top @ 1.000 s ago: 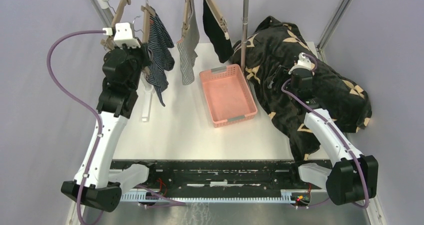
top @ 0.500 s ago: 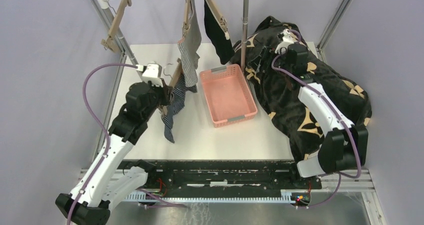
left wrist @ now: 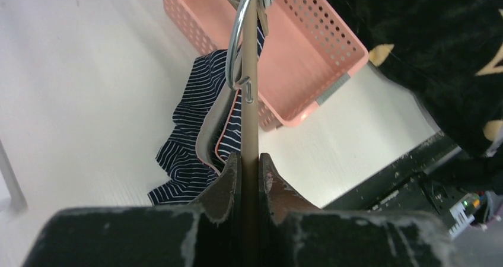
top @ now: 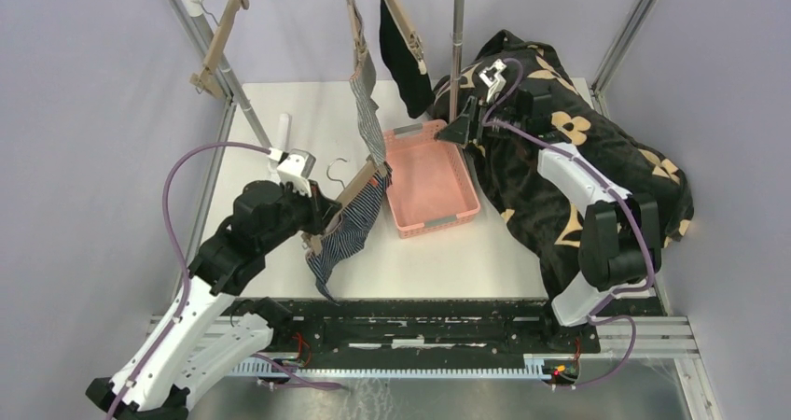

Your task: Remove the underwear clipped to the hanger

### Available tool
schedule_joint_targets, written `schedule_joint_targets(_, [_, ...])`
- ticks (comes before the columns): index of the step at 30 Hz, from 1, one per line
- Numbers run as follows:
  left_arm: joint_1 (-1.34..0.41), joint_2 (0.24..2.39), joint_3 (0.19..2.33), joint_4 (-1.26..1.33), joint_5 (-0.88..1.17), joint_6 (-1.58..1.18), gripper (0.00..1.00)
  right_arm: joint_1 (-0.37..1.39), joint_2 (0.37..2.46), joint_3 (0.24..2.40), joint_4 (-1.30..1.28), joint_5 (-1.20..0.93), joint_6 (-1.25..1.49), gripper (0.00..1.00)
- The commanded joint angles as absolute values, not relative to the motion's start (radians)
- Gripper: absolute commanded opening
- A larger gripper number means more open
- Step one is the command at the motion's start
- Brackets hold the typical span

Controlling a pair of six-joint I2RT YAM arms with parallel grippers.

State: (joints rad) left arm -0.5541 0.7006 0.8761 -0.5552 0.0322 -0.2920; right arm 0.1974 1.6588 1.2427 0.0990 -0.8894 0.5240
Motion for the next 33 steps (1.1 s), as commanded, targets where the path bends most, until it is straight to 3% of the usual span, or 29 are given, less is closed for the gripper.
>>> schedule_joint_targets(1, [-0.558,0.636,0.889,-0.633,0.125,-0.332,0.03,0.265,1.565,1.206,0.151,-1.023,0.41,0.75])
schedule_joint_targets(6, [-0.558,0.583,0.918,-0.682,0.176,-0.33,0.03,0.36,1.495,1.179,0.03,-0.99,0.262,0.76])
schedule_joint_targets(24, [-0.558,0.655,1.012,-0.646,0.495,-0.305,0.03,0.478,1.403,1.08,0.148,-1.015,0.303,0.77])
schedule_joint_targets(33, [-0.558,0.659,1.036,-0.586,0.495,-0.317,0.03,0.508,1.353,1.057,0.144,-1.026,0.284,0.77])
